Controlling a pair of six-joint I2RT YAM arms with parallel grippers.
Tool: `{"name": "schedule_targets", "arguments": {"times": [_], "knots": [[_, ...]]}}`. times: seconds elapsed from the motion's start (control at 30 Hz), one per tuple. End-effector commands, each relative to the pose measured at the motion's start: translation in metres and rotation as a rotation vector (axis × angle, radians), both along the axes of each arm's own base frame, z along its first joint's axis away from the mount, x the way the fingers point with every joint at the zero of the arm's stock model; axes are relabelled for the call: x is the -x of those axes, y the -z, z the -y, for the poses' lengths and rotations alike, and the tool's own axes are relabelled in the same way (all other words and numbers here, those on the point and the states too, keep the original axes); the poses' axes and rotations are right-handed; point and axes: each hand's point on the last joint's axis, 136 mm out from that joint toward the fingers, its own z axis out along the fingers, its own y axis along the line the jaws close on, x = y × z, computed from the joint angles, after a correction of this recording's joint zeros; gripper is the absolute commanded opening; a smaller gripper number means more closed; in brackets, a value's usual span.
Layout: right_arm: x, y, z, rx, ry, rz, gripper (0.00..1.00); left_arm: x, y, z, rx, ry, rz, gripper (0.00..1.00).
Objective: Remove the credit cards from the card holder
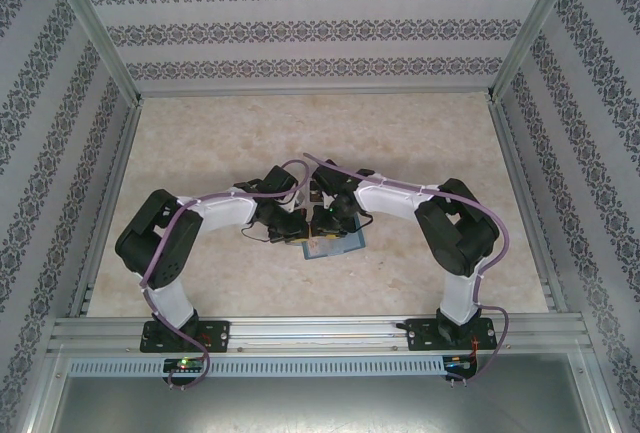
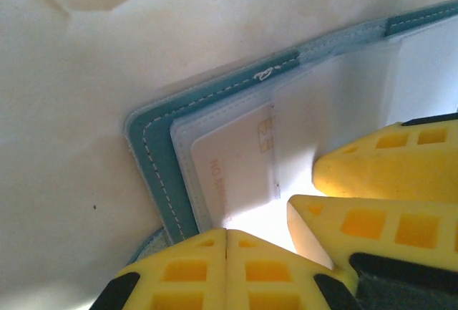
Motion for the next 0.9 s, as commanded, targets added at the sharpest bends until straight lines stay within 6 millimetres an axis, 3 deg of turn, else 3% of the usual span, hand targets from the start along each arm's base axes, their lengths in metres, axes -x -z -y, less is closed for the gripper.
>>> {"name": "schedule_targets", "arguments": {"times": [0.0, 0.3, 0.57, 0.87], "knots": [[0.003, 0.004, 0.002, 0.062, -0.036, 0.009, 0.34, -0.005, -0.001, 0.007, 0.012, 0.007, 0.014, 0.00], [0.002, 0.002, 0.003, 0.083, -0.036, 0.019, 0.35, -0.008, -0.006, 0.014, 0.058, -0.004, 0.027, 0.00], [0.000, -0.004, 0.008, 0.133, -0.048, 0.052, 0.37, -0.004, 0.008, 0.004, -0.004, -0.003, 0.001, 0.00], [0.001, 0.002, 0.012, 0.235, -0.094, 0.057, 0.38, 0.000, 0.013, 0.001, -0.021, 0.010, -0.003, 0.00]]}}
